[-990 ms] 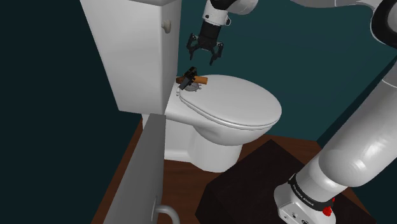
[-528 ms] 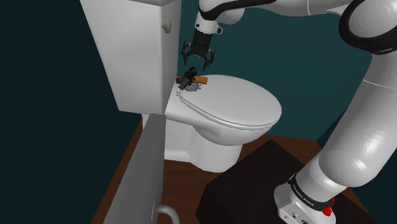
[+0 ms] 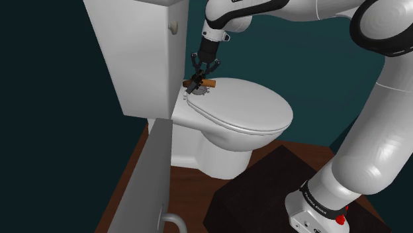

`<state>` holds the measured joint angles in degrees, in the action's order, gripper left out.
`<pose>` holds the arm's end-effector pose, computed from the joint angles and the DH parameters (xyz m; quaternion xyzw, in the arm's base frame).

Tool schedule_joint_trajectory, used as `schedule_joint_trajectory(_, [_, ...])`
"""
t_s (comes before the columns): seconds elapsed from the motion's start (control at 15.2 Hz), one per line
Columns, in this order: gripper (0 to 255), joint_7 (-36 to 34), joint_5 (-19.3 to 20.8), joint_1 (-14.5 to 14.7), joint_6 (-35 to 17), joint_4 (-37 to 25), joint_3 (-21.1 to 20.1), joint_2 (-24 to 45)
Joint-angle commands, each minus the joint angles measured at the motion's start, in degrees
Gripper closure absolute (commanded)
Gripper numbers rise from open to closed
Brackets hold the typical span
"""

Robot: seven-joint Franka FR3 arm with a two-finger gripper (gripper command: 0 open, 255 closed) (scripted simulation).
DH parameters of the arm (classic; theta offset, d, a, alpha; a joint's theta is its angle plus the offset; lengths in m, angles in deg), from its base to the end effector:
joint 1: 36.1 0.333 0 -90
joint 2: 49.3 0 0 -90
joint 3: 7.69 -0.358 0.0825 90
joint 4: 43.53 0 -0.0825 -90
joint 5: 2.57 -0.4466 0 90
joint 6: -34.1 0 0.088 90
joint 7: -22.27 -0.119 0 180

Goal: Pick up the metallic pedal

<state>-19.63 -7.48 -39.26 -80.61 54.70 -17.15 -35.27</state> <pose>0.7001 0.0751 0.4550 -0.9440 0.3239 0.0034 0.0633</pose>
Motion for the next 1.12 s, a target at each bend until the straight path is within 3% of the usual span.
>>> schedule_joint_trajectory(0.0, [255,0.0,0.01,-0.01,0.0,0.04,0.01,0.03])
schedule_joint_trajectory(0.4, [255,0.01,0.02,-0.01,-0.06,0.05,0.02,0.08])
schedule_joint_trajectory(1.06, [255,-0.63,0.08,-0.05,7.22,-6.13,-0.02,-1.05])
